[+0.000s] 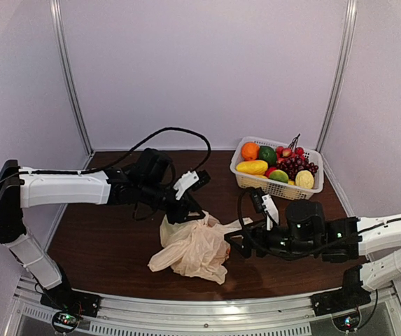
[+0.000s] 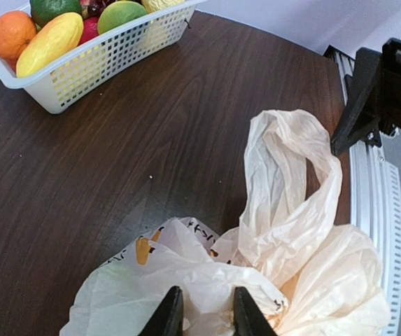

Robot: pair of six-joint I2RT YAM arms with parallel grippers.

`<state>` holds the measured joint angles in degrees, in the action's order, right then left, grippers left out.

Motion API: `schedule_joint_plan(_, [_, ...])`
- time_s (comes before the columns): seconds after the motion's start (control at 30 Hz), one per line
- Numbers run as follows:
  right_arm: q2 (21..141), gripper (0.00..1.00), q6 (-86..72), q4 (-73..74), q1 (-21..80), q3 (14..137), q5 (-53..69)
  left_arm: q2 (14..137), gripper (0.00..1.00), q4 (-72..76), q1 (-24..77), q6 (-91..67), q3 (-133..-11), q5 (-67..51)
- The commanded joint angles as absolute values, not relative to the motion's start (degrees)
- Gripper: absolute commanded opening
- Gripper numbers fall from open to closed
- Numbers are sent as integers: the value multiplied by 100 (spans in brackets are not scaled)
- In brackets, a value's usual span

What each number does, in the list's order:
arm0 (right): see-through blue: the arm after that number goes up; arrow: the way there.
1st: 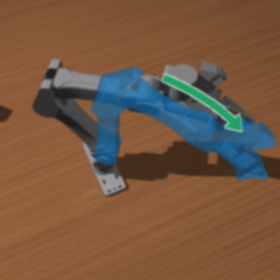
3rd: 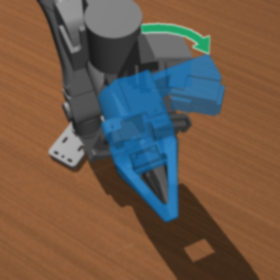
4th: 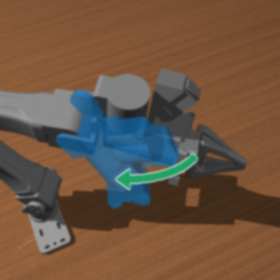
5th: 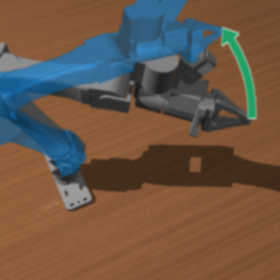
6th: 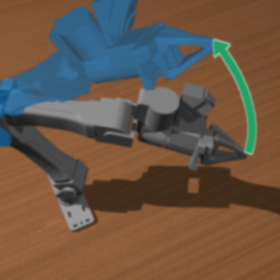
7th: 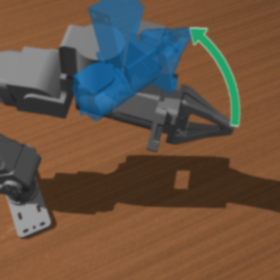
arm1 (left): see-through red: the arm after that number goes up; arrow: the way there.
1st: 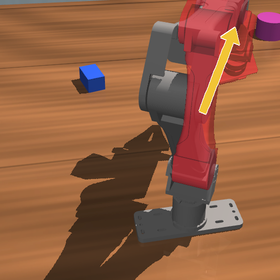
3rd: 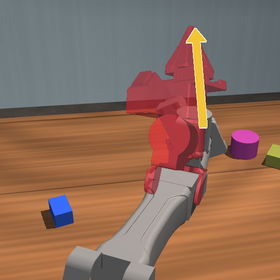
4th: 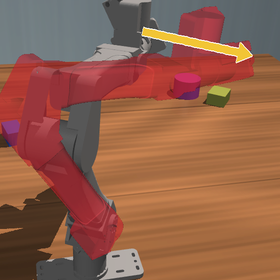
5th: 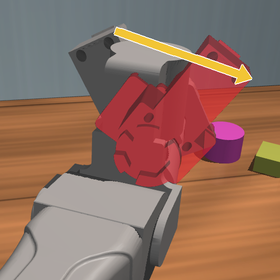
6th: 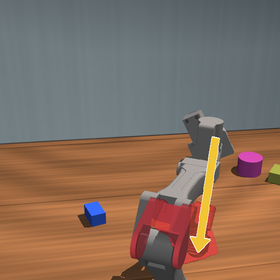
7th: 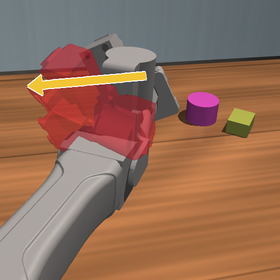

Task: Untie the knot of the plastic bag and take out the fruit
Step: Untie the bag handles from the takeout bag.

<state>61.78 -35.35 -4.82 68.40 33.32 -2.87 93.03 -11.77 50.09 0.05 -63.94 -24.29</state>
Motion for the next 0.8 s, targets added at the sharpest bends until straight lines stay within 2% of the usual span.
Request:
schedule_joint_plan(0.0, [6157,83,-3635,-568,6899,3186,-471,9344,20,-1041,5035,18,-6425,-2455])
schedule_joint_plan(0.17, [6146,83,-3656,-593,6925,3196,-503,9343,1,-1042,5036,18,-6450,-2543])
schedule_joint_plan(0.47, [6364,72,-3669,-283,6995,3735,-752,8847,0,-472,5018,-484,-6081,-2131])
schedule_joint_plan(0.77, [7436,71,-3694,777,6996,5128,-1137,8529,0,-76,4774,-853,-5842,-2100])
